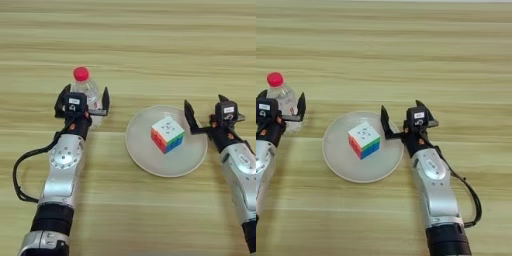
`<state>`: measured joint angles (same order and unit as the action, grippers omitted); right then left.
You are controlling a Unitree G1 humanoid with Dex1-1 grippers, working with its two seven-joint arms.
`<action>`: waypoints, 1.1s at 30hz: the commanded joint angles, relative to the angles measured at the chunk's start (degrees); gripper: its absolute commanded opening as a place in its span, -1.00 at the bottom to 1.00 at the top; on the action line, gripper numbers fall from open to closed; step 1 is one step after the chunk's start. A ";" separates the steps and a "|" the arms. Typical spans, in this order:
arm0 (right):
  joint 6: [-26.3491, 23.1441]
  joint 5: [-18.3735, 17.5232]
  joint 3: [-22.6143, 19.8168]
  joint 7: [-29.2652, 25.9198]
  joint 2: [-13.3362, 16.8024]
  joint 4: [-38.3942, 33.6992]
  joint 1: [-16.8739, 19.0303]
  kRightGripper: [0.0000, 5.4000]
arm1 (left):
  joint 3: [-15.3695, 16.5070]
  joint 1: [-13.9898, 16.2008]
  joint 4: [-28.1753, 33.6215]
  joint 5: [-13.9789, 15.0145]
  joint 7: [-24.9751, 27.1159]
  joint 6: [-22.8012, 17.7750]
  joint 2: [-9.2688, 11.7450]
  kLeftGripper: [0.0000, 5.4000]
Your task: Move the objects on the table
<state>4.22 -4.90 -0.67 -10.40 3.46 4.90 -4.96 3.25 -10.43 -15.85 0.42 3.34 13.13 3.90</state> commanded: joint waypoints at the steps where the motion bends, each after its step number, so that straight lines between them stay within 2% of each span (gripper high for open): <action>1: 0.21 -0.32 -0.10 0.00 -0.10 0.38 -0.44 0.99 | 0.27 -1.53 -1.43 0.49 -0.41 0.09 -0.40 1.00; 15: 0.26 -0.30 -0.07 0.02 -0.17 0.61 -0.47 0.99 | 0.59 -2.47 -2.94 0.66 -0.07 1.14 -0.59 1.00; 33: 0.33 -0.19 0.02 0.00 -0.16 0.87 -0.37 1.00 | 1.11 -1.94 -1.53 0.96 0.27 1.34 -0.59 0.34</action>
<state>4.22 -4.88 -0.66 -10.44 3.46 5.32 -4.96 4.26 -12.15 -18.05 0.63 3.55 14.23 3.37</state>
